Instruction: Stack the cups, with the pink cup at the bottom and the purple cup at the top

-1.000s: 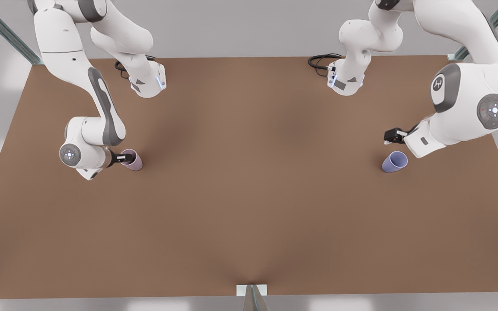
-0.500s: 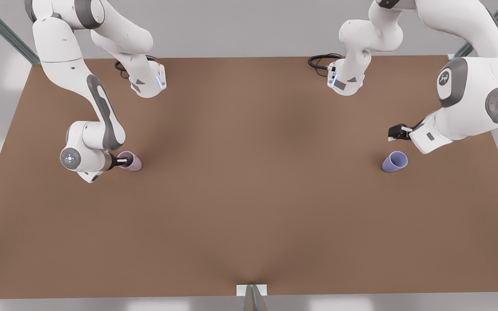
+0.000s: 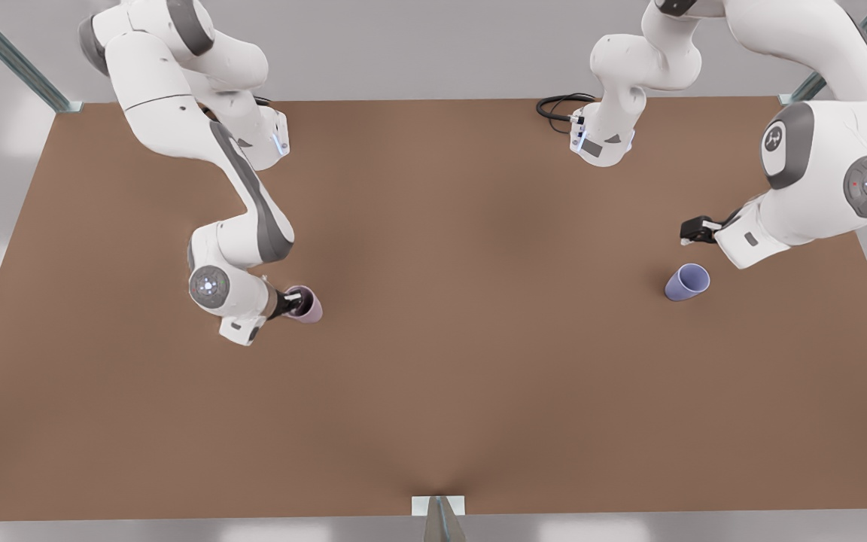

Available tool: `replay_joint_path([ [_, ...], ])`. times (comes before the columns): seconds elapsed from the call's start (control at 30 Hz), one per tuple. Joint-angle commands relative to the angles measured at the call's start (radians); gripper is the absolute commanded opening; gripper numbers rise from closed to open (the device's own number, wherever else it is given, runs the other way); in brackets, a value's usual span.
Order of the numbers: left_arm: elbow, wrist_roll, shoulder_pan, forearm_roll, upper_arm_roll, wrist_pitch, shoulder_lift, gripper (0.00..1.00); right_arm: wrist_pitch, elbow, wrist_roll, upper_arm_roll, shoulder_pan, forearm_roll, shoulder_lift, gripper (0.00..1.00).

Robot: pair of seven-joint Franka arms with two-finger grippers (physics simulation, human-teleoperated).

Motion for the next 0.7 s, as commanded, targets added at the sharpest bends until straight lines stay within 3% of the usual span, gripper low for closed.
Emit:
replay_joint_path([
  [0.0,0.0,0.006,0.001,-0.001,0.001,0.008,0.001,1.0,-0.152,0.187,0.658,0.001,0.1,-0.002,0.11,0.21],
  [0.13,0.0,0.006,0.001,-0.001,0.001,0.008,0.0,1.0,-0.37,0.851,0.965,-0.007,0.338,-0.031,0.487,0.21],
  [0.2,0.0,0.006,0.001,-0.001,0.001,0.008,0.0,1.0,-0.323,1.009,1.008,-0.002,0.378,-0.028,0.622,0.21],
  [0.3,0.0,0.006,0.001,0.0,0.004,0.008,-0.009,1.0,-0.139,1.037,1.011,0.005,0.389,-0.019,0.682,0.21],
  [0.43,-0.018,0.003,0.028,0.028,0.014,0.103,-0.017,1.0,-0.068,1.052,0.993,0.021,0.402,-0.022,0.728,0.21],
  [0.5,-0.157,-0.007,0.136,0.045,0.019,0.271,-0.02,1.0,-0.036,1.052,0.985,0.022,0.402,-0.022,0.739,0.21],
  [0.67,-0.403,0.068,0.24,0.029,0.05,0.588,0.014,1.0,0.019,1.048,0.974,0.018,0.413,-0.025,0.766,0.21],
])
